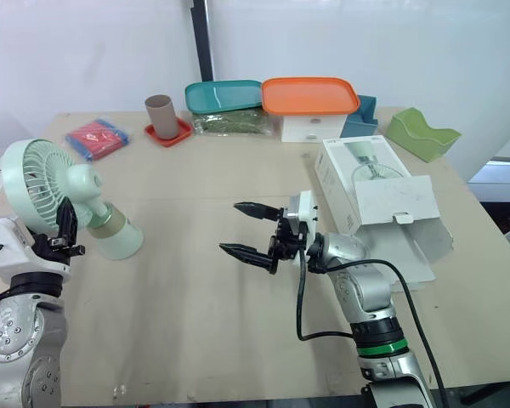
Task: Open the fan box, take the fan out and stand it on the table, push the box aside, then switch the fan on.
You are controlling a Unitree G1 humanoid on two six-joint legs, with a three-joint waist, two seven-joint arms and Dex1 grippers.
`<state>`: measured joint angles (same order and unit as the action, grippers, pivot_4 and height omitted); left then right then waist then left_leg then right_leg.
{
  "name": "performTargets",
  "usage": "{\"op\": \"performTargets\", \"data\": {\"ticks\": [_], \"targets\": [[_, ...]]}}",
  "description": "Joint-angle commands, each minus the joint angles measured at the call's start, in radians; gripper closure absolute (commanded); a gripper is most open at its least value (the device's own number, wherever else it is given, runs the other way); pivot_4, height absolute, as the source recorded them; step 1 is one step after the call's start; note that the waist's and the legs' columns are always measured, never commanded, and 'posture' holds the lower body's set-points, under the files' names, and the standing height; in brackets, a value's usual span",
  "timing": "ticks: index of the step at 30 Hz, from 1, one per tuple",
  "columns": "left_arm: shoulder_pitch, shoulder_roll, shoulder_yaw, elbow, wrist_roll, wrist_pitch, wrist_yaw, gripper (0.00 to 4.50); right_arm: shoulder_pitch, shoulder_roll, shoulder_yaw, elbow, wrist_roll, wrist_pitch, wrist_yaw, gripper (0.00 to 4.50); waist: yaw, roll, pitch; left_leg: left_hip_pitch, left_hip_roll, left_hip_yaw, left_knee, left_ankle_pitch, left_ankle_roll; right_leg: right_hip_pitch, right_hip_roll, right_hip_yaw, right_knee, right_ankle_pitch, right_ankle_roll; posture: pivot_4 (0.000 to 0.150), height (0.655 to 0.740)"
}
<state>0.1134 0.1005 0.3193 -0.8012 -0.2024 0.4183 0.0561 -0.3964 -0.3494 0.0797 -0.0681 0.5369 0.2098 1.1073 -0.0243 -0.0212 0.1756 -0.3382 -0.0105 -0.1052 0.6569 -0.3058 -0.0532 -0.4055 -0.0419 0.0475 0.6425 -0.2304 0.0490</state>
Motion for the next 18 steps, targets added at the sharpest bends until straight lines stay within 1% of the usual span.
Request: {"op": "performTargets", "data": {"ticks": [1,4,7,9,12,18], "targets": [[-0.012,0.059,0.014,-0.018,-0.044,-0.020,-0.075,2.50,-0.014,-0.016,0.008,-0.016,-0.025,-0.031,0.015,0.00,0.000,0.000,0.000,0.000,0.000,0.000,0.000,0.000,0.000,0.000,0.000,0.000,0.000,0.000,0.000,0.150,0.7400],[-0.014,0.102,0.023,-0.035,-0.093,-0.014,-0.134,2.50,-0.018,-0.026,0.017,-0.016,-0.042,-0.028,0.019,0.00,0.000,0.000,0.000,0.000,0.000,0.000,0.000,0.000,0.000,0.000,0.000,0.000,0.000,0.000,0.000,0.150,0.7400],[-0.013,0.148,0.023,-0.055,-0.175,0.009,-0.205,2.50,-0.028,-0.041,0.033,-0.030,-0.059,0.002,0.006,0.00,0.000,0.000,0.000,-0.001,0.000,0.000,0.000,0.000,0.000,-0.001,0.000,0.000,0.000,0.000,0.000,0.150,0.7400],[-0.031,0.186,0.010,-0.049,-0.223,0.025,-0.256,2.50,-0.032,-0.050,0.042,-0.053,-0.061,0.026,-0.007,0.00,0.000,0.000,0.000,-0.001,0.000,0.000,0.000,0.000,0.000,-0.001,0.000,0.000,0.000,0.000,0.000,0.150,0.7400],[-0.064,0.222,-0.005,-0.033,-0.270,0.040,-0.297,2.50,-0.035,-0.050,0.045,-0.077,-0.060,0.048,-0.028,0.00,0.000,0.000,0.000,-0.001,0.000,-0.001,0.000,0.000,-0.001,-0.001,0.000,-0.001,0.000,0.000,0.000,0.150,0.7400],[-0.183,0.305,-0.110,0.061,-0.333,0.062,-0.461,2.50,-0.034,-0.035,0.042,-0.157,-0.078,0.136,-0.155,0.00,0.000,0.000,0.000,-0.002,0.000,-0.001,0.000,0.000,-0.001,-0.002,0.000,-0.001,0.000,0.000,0.000,0.150,0.7400]]}}
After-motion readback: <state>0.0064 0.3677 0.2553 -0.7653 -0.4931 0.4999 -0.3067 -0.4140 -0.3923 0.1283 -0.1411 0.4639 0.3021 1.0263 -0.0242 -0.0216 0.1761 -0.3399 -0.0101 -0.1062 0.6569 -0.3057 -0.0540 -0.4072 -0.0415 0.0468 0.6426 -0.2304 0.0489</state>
